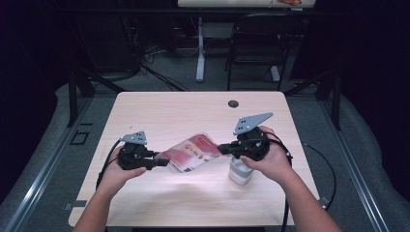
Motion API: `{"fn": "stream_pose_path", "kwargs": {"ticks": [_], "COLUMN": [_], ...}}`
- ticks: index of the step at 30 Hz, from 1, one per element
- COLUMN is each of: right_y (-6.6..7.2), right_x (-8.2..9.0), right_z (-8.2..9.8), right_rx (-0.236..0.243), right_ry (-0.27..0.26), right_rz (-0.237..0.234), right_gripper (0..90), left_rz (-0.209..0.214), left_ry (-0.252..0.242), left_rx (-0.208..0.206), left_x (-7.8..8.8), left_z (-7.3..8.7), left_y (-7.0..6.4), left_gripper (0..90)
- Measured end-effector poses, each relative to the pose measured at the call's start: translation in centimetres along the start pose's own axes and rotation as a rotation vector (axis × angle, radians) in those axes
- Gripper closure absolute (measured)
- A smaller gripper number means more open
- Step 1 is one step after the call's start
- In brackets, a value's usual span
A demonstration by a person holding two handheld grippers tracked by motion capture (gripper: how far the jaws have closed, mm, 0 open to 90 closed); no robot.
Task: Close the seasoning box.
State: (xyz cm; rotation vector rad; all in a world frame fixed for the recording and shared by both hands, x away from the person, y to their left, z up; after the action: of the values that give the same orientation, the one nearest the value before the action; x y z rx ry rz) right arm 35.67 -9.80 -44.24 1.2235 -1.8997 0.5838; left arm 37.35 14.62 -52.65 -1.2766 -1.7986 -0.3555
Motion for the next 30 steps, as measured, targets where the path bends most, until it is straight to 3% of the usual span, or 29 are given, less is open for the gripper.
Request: {"fn": "stream_pose_path", "kwargs": {"ticks": [8,14,30], "right_y": [0.7,0.9,-0.3], "right_x": [-0.3,-0.1,-1.8], "right_z": [-1.3,-1.7,-0.2], "right_rx": [0.046,0.068,0.022], "right_ry": [0.032,0.038,0.078], "right_rz": [0.004,0.016,0.021], "right_gripper": [90.0,90.0,90.0], "left_rz": [-0.051,-0.054,-0.050], "left_ry": [0.007,0.006,0.066], "left_rx": [0.022,0.025,0.023], "left_x": [0.0,0.0,-3.6], "left_z": [0.3,0.4,1.3], "left_y": [0.8,0.8,1.3], "left_gripper": [60.7,60.2,63.7]}}
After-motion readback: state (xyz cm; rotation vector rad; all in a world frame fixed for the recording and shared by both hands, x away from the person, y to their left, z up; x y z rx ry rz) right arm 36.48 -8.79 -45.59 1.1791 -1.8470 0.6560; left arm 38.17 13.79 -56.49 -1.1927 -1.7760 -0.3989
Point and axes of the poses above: each handheld gripper's, and its own axes: x roughly backward along the jaws, z roughly out of its underside, y roughly to its left, the point moved 8 cm from there along -x, roughly forward along the jaws, and after that the axes turned 15 degrees about y, right-handed, at the moved point
